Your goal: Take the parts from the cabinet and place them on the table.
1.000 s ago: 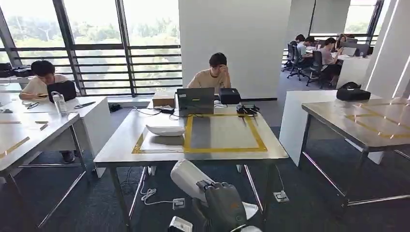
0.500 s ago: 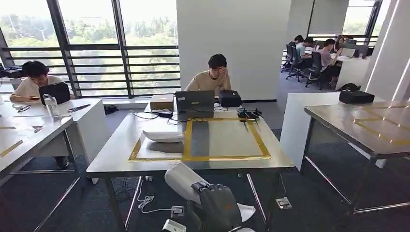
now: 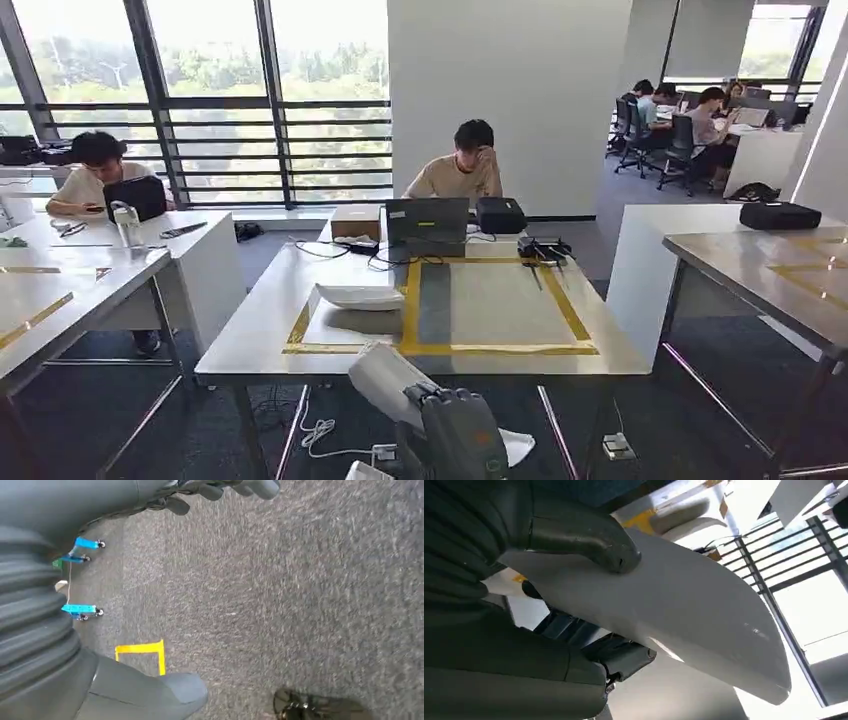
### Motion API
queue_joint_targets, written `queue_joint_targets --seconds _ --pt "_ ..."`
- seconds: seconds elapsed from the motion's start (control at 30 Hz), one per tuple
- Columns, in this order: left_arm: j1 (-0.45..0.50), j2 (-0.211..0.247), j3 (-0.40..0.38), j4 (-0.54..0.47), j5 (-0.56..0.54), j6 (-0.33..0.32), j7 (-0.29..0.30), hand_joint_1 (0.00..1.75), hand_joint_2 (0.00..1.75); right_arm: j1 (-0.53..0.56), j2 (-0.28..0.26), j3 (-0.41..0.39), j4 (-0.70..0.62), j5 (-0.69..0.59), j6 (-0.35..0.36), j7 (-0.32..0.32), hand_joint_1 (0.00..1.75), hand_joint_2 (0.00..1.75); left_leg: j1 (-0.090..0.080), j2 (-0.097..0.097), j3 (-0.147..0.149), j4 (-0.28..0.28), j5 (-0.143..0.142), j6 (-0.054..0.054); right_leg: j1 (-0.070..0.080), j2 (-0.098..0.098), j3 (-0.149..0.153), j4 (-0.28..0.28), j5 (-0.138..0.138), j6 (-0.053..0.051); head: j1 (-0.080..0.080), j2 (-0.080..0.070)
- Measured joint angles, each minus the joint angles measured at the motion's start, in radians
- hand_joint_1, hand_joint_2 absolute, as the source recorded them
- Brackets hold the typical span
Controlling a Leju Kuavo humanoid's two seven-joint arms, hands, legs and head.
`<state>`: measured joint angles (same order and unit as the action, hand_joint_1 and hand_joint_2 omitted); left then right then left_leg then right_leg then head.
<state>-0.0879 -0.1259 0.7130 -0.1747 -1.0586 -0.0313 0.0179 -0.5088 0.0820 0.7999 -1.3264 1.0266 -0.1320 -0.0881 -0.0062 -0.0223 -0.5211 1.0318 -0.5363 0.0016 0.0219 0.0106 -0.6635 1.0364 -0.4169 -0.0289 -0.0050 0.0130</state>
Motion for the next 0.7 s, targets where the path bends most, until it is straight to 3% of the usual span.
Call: queue_joint_targets --seconds 0.03,0.07,0.1,0.17,0.23,0.27,0.3,0.33,0.37,0.4,0.43,0.47,0.5,0.57,0.6,0.63,0.7 --pt "0.002 -0.001 0.0 0.0 -0.001 -0.001 0.0 0.0 1.75 0.0 0.0 -0.002 -0.005 0.002 0.0 0.0 1.75 1.75 -0.001 0.0 0.008 0.017 0.013 -0.008 -0.001 0.001 0.006 -0.007 -0.004 -0.007 -0.002 0.0" --pt "0.001 0.0 0.0 0.0 -0.001 -0.002 0.0 0.0 1.75 -0.001 0.0 -0.003 -0.008 0.003 0.0 0.0 1.75 1.75 -0.001 0.0 0.011 0.018 0.009 -0.012 -0.002 0.0 0.015 -0.009 -0.005 -0.01 0.0 0.0" --pt "0.0 0.003 0.0 -0.002 -0.002 -0.005 0.0 0.0 1.75 0.001 0.0 -0.005 -0.014 0.006 0.0 0.003 1.75 1.75 0.0 0.003 -0.008 0.051 0.009 -0.017 -0.01 0.001 0.038 -0.015 -0.008 -0.014 0.001 0.0" --pt "-0.006 -0.001 0.0 -0.002 -0.005 -0.007 -0.003 0.0 1.75 -0.002 0.0 -0.007 -0.016 0.008 0.0 0.003 1.75 1.75 0.005 0.011 -0.077 0.16 -0.007 -0.029 -0.013 -0.002 0.055 -0.015 -0.023 -0.02 -0.003 0.0" --pt "-0.005 0.002 0.0 -0.002 -0.01 -0.008 -0.003 0.0 1.75 0.003 -0.003 -0.008 -0.016 0.008 0.001 0.005 1.75 1.75 0.011 0.015 -0.166 0.266 -0.075 -0.04 -0.013 -0.001 0.069 -0.015 -0.04 -0.02 -0.005 0.0" --pt "-0.003 0.003 0.0 -0.002 -0.011 -0.008 -0.003 0.0 1.75 0.006 -0.005 -0.009 -0.016 0.008 0.001 0.006 1.75 1.75 0.012 0.016 -0.19 0.277 -0.095 -0.039 -0.015 0.0 0.08 -0.015 -0.05 -0.019 -0.005 0.0" --pt "-0.001 0.003 0.0 -0.002 -0.011 -0.008 -0.003 0.0 1.75 0.009 -0.006 -0.011 -0.016 0.008 0.001 0.007 1.75 1.75 0.013 0.017 -0.195 0.254 -0.089 -0.039 -0.016 0.002 0.093 -0.014 -0.061 -0.016 -0.006 0.0" --pt "-0.001 0.004 0.0 -0.002 -0.013 -0.008 -0.003 0.0 1.75 0.011 -0.006 -0.013 -0.016 0.008 0.0 0.008 1.75 1.75 0.013 0.017 -0.184 0.199 -0.052 -0.037 -0.019 0.003 0.109 -0.013 -0.073 -0.013 -0.006 0.0" --pt "-0.002 0.004 0.0 -0.002 -0.014 -0.008 -0.003 0.0 1.75 0.012 -0.006 -0.014 -0.016 0.008 0.0 0.011 1.75 1.75 0.014 0.018 -0.164 0.126 0.009 -0.037 -0.021 0.003 0.123 -0.012 -0.085 -0.009 -0.006 0.0" --pt "-0.002 0.004 0.0 -0.002 -0.014 -0.008 -0.003 0.0 1.75 0.012 -0.006 -0.014 -0.016 0.008 0.0 0.013 1.75 1.75 0.014 0.02 -0.144 0.049 0.087 -0.039 -0.023 0.001 0.137 -0.012 -0.097 -0.005 -0.006 0.0" --pt "-0.001 0.004 0.0 -0.002 -0.014 -0.008 -0.002 0.0 1.75 0.012 -0.006 -0.014 -0.017 0.009 0.0 0.014 1.75 1.75 0.013 0.024 -0.143 0.001 0.141 -0.037 -0.019 0.001 0.148 -0.003 -0.11 0.001 -0.007 0.0" --pt "-0.004 0.005 0.0 -0.002 -0.014 -0.011 0.0 0.0 1.75 0.011 -0.006 -0.015 -0.018 0.009 -0.001 0.016 1.75 1.75 0.011 0.025 -0.136 0.009 0.1 -0.025 -0.019 0.003 0.144 -0.008 -0.117 0.008 -0.008 0.0" --pt "-0.004 0.005 0.0 -0.003 -0.014 -0.011 0.001 0.0 1.75 0.01 -0.006 -0.017 -0.02 0.009 0.0 0.018 1.75 1.75 0.006 0.023 -0.131 0.007 0.118 -0.016 -0.019 0.002 0.149 -0.012 -0.124 0.017 -0.008 0.0" --pt "-0.005 0.004 0.0 -0.003 -0.014 -0.011 0.004 0.0 1.75 0.005 -0.006 -0.024 -0.021 0.009 0.001 0.016 1.75 1.75 0.011 0.021 -0.119 0.005 0.111 0.001 -0.017 0.003 0.156 0.001 -0.12 0.025 -0.005 0.0" --pt "-0.005 0.003 0.0 -0.003 -0.013 -0.011 0.004 0.0 1.75 0.004 -0.006 -0.026 -0.021 0.009 0.001 0.016 1.75 1.75 0.013 0.02 -0.11 0.0 0.109 0.005 -0.02 0.0 0.142 0.025 -0.119 0.028 -0.003 0.0" --pt "-0.006 0.004 0.0 -0.004 -0.013 -0.011 0.004 0.0 1.75 -0.001 -0.006 -0.027 -0.021 0.01 0.001 0.011 1.75 1.75 0.013 0.019 -0.103 0.0 0.103 0.013 -0.02 -0.002 0.112 0.08 -0.115 0.034 -0.002 0.0" --pt "-0.007 0.007 0.0 -0.004 -0.013 -0.011 0.005 0.0 1.75 -0.001 -0.006 -0.028 -0.019 0.008 0.0 0.001 1.75 1.75 0.012 0.019 -0.092 0.0 0.087 0.019 -0.023 -0.002 0.014 0.218 -0.154 0.044 0.001 0.0"
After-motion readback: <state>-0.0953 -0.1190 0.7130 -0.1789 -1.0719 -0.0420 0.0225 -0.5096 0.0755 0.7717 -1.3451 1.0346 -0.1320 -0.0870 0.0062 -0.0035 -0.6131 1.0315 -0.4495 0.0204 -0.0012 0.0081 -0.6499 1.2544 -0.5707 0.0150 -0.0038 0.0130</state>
